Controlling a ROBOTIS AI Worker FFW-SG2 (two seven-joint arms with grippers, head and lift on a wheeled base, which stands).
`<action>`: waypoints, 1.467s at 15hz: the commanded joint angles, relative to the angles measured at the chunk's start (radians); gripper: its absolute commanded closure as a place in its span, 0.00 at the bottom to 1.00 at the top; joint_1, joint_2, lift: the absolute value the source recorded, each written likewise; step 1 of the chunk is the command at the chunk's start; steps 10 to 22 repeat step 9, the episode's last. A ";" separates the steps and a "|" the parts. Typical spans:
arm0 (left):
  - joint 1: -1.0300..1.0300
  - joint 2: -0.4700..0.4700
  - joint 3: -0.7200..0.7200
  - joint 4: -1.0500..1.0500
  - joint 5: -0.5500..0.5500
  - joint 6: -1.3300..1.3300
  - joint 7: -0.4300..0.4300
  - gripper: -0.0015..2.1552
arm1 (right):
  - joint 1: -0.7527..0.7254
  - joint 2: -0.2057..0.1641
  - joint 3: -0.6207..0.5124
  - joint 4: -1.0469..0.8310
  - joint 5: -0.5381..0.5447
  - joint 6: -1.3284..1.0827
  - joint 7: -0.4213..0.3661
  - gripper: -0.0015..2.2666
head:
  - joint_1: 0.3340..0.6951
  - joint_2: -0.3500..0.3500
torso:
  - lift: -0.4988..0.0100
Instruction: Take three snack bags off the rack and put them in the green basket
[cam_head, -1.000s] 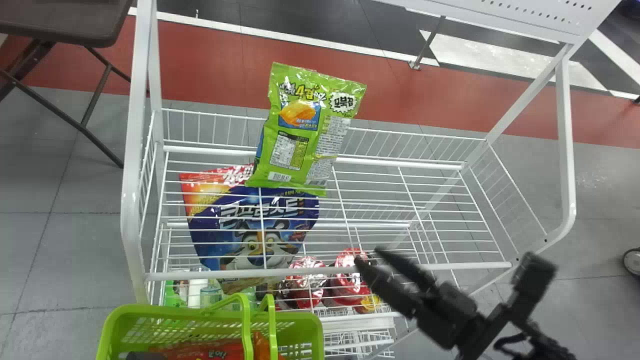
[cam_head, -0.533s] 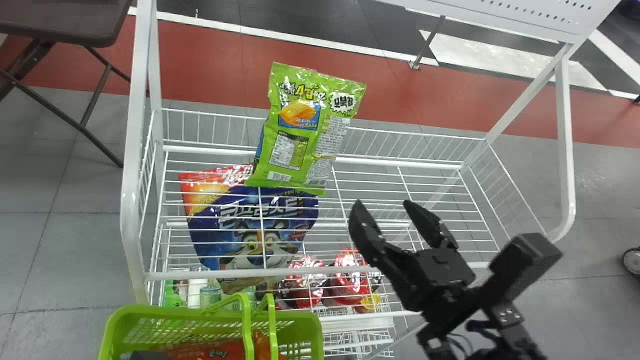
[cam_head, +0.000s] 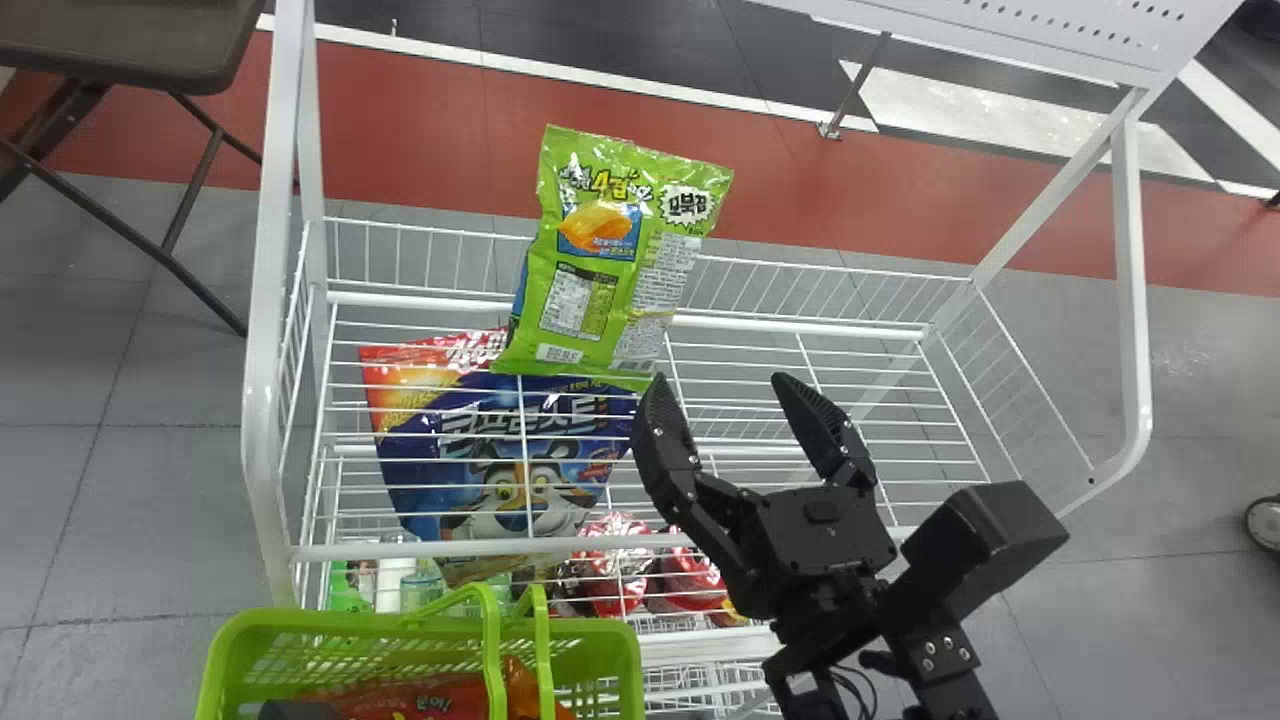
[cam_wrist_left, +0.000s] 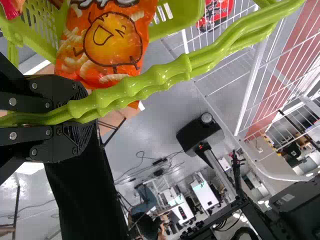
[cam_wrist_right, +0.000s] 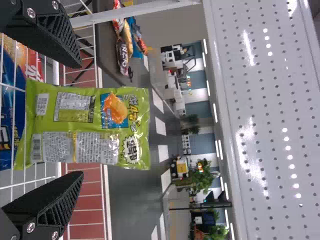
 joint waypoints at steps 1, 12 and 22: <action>0.000 0.000 0.000 0.000 0.000 0.000 -0.002 0.72 | 0.003 0.001 0.000 0.004 -0.001 -0.013 0.009 0.02 | 1.00 0.00 | 0.93; 0.003 0.000 0.000 -0.001 0.000 0.000 -0.003 0.72 | 0.015 0.001 -0.001 0.001 -0.007 -0.026 0.012 0.02 | 1.00 0.00 | 0.93; 0.003 0.000 0.000 -0.001 0.000 0.000 -0.003 0.72 | 0.015 0.001 -0.001 0.001 -0.007 -0.026 0.012 0.02 | 1.00 0.00 | 0.93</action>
